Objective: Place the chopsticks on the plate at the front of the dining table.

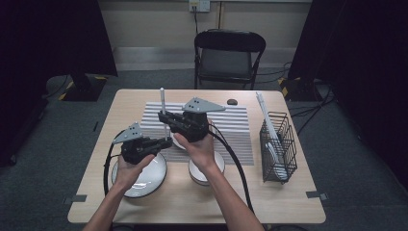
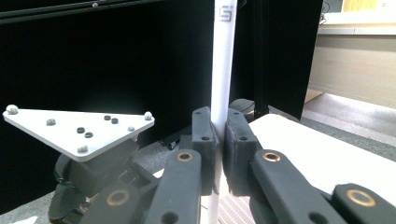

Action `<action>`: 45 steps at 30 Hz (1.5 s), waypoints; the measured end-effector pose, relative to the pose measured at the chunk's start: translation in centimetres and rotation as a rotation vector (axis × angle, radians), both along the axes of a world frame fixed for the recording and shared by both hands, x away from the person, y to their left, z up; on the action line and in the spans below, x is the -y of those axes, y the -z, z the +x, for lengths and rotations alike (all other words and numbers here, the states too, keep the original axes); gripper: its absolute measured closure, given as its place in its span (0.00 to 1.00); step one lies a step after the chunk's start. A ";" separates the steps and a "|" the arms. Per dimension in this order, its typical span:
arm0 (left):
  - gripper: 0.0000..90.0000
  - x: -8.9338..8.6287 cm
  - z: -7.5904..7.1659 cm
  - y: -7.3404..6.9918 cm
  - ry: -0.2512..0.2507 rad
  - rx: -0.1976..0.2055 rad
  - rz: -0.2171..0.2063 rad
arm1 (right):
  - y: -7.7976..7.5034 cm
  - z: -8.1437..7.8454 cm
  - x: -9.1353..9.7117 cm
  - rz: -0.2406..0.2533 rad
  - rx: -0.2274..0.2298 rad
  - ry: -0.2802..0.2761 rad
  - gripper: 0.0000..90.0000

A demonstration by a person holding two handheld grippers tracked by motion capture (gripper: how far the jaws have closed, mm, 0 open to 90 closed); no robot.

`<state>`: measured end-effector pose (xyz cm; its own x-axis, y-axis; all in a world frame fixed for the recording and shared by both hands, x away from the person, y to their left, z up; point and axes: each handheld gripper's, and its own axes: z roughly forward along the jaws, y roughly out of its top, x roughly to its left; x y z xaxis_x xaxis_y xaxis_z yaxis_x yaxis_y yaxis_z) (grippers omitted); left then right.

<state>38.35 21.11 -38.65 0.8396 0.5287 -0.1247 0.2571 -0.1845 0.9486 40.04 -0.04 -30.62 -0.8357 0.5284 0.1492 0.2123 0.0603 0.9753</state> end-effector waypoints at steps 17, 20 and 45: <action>0.95 -0.3 0.1 0.2 0.010 -0.026 -0.022 | 1.1 0.5 0.6 -0.069 0.004 0.012 0.60; 0.95 -0.3 0.0 0.2 -0.001 -0.022 -0.003 | 1.2 0.7 0.8 -0.072 0.000 0.035 0.56; 0.95 -0.5 -0.1 0.1 -0.003 -0.029 0.012 | 2.1 1.7 2.3 -0.127 0.003 0.139 0.40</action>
